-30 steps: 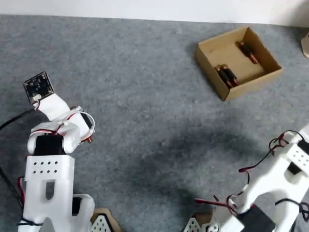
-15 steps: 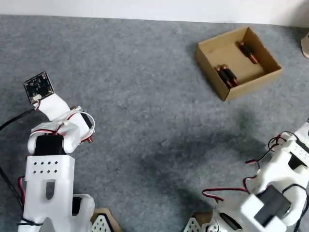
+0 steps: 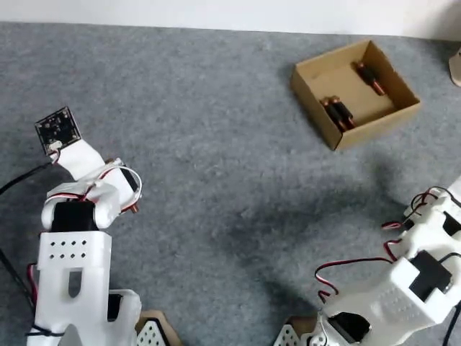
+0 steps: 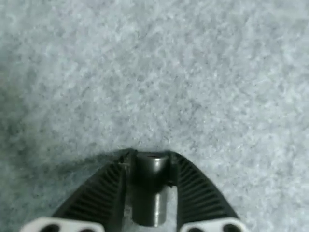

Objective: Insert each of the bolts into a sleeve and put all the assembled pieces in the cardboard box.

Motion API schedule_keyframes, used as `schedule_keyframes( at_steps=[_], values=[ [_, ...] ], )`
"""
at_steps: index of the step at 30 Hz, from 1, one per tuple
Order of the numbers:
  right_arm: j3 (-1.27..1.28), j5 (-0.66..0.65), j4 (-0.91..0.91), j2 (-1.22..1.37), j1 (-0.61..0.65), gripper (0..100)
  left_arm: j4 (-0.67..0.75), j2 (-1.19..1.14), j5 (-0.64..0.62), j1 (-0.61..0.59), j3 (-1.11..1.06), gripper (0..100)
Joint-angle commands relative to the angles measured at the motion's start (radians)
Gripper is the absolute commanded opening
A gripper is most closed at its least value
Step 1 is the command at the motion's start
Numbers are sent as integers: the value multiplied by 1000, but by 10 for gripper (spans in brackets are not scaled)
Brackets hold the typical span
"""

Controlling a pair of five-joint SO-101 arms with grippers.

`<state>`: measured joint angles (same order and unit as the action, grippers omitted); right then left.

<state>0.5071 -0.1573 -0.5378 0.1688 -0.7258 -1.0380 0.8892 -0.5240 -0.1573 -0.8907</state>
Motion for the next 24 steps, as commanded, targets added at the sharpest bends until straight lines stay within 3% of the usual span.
schedule_keyframes(
  at_steps=[1, 6, 13, 20, 24],
  values=[
    [-45, -5, -5, -4, 27, 9, -3, 31, -3, 41, 10, 4],
    [-61, 0, -157, -4, 28, 6, -3, 31, -35, 44, 10, 4],
    [-73, 3, -151, -48, 47, 5, -3, 31, -37, 102, 15, 4],
    [-44, 129, -180, -389, 180, 5, -5, 31, -63, 182, 13, 4],
    [44, 135, -251, -610, 292, 5, -46, 31, -64, 185, 18, 4]
  ],
)
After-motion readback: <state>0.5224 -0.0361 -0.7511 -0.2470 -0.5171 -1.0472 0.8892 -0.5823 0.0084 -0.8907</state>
